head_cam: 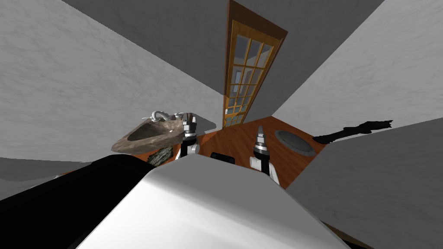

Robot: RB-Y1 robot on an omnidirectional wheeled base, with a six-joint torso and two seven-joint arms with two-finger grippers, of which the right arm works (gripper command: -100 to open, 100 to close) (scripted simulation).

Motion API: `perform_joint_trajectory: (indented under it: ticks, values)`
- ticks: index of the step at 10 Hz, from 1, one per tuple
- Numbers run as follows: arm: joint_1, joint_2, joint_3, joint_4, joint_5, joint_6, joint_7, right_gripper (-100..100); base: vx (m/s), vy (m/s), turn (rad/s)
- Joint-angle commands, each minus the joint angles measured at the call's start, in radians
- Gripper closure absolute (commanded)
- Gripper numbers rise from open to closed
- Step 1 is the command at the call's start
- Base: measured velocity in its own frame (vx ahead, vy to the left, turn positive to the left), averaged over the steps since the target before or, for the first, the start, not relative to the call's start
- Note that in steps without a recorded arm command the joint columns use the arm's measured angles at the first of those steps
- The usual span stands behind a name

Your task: Pull the door open

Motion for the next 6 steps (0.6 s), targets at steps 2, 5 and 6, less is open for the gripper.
perform_joint_trajectory:
  ticks: [2,5,6]
  values:
    - [-0.023,-0.008,0.006,0.058,0.015,-0.015,0.045,-100,0.128,0.003,0.013]
    - [-0.043,-0.018,0.011,0.113,0.029,-0.031,0.085,-100,0.086,-0.008,0.014]
    - [-0.049,-0.021,0.013,0.132,0.034,-0.037,0.099,-100,0.097,0.003,0.014]
